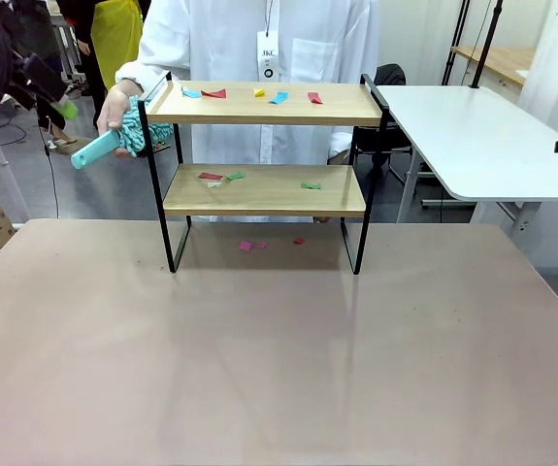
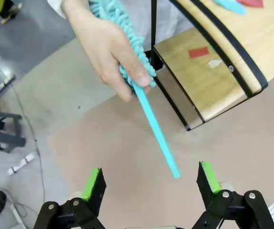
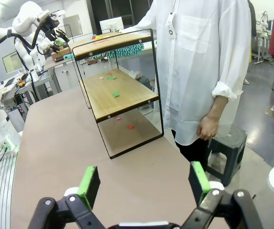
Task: Clean the shelf.
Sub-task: Pick up the Duster handed by the human.
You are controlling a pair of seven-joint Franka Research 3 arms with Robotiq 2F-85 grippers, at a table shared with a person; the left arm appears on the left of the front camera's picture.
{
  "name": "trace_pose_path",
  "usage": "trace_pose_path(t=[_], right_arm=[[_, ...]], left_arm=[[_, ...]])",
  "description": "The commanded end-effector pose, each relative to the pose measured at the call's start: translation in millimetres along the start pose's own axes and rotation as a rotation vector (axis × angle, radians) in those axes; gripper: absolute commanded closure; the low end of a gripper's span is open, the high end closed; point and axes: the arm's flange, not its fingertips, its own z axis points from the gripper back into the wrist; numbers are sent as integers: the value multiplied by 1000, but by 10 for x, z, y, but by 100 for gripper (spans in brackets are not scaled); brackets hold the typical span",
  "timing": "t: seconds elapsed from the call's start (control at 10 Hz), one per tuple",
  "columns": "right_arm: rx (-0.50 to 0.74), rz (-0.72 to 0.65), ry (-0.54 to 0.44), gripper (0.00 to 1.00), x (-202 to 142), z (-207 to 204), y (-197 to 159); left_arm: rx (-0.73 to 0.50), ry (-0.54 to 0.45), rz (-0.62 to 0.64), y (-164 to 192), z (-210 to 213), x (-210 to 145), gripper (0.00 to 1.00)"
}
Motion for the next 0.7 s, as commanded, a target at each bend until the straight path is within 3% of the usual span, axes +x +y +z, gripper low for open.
trace_pose_path(t=[0.0,0.2,0.3,0.6], right_arm=[[3,5,3,0,25,-10,7],[3,5,3,0,25,-10,7],[3,5,3,0,25,-10,7],[3,5,3,0,25,-10,7]], left_arm=[[-6,-9,10,60,107,98,0],[-3,-7,0,15,24,27,0],[77,-28,22,-128,-114,-3,0],[124,-25,65,-216,-411,-32,0]])
